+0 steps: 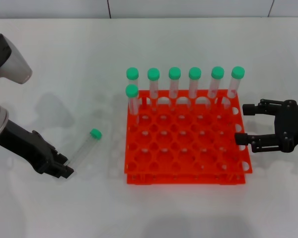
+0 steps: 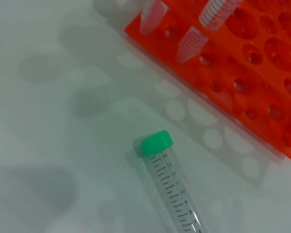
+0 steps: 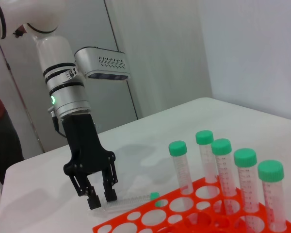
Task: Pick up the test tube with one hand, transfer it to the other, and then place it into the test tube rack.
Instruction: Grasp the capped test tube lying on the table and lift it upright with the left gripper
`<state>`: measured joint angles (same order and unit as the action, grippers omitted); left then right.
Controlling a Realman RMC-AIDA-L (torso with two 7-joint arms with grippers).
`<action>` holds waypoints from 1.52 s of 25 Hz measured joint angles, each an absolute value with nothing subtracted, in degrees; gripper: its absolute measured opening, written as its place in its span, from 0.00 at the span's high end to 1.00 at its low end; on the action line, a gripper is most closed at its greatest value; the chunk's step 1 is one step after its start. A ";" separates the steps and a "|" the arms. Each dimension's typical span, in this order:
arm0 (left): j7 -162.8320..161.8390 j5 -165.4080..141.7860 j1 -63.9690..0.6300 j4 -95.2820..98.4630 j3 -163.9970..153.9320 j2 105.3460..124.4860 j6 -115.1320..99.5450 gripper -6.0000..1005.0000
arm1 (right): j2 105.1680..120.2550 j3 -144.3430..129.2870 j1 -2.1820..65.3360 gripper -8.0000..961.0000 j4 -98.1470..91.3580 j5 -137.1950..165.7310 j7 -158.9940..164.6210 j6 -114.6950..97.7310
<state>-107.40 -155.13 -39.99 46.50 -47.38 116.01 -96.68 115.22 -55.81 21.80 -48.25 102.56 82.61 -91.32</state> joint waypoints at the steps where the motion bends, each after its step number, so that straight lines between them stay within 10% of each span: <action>1: -107.40 -155.13 -39.99 46.49 -47.37 116.01 -96.68 0.61 | 115.22 -55.81 21.79 0.11 -48.25 102.56 82.62 -91.32; 38: -109.86 -155.64 -40.45 44.97 -47.45 116.08 -94.33 0.72 | 115.22 -55.72 21.71 0.11 -48.25 102.57 82.00 -91.67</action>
<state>-109.86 -155.64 -40.45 44.97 -47.45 116.08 -94.33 115.22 -55.72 21.71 -48.25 102.57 82.00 -91.67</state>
